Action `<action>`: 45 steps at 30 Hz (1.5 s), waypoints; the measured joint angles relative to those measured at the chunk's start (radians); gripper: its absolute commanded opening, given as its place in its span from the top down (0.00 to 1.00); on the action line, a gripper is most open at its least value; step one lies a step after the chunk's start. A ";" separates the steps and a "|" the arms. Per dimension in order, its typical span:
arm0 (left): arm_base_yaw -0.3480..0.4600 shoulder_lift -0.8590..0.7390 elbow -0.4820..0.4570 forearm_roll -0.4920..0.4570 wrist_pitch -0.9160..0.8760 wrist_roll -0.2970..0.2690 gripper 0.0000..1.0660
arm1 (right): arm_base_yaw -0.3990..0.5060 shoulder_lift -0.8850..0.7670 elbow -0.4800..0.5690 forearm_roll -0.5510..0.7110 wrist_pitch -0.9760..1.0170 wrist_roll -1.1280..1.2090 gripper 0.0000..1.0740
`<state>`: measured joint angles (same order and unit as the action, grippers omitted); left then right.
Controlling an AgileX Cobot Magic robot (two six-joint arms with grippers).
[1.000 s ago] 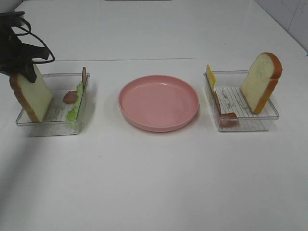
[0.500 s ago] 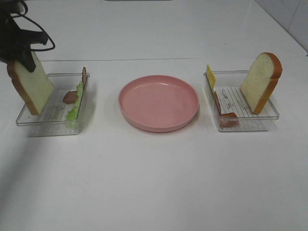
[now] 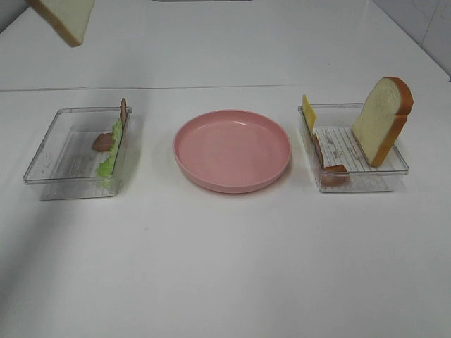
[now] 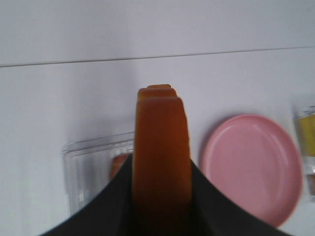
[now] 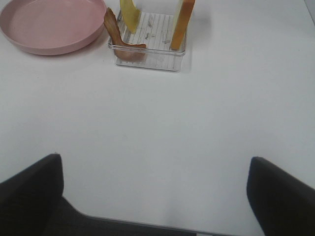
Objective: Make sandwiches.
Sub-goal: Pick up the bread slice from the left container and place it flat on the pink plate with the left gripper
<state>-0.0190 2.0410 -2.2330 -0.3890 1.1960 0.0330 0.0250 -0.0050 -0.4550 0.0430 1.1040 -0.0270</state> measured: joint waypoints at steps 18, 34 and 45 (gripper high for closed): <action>-0.221 0.145 -0.001 -0.186 -0.158 0.051 1.00 | 0.000 0.000 0.000 0.000 0.000 0.000 0.08; -0.371 0.383 -0.001 -0.289 -0.231 0.053 1.00 | 0.000 0.000 0.000 0.000 0.000 0.000 0.08; -0.386 0.472 -0.001 -0.301 -0.265 0.022 1.00 | 0.000 0.000 0.000 0.000 0.000 0.000 0.08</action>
<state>-0.4050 2.5130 -2.2340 -0.6900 0.9310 0.0550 0.0250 -0.0050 -0.4550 0.0430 1.1040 -0.0270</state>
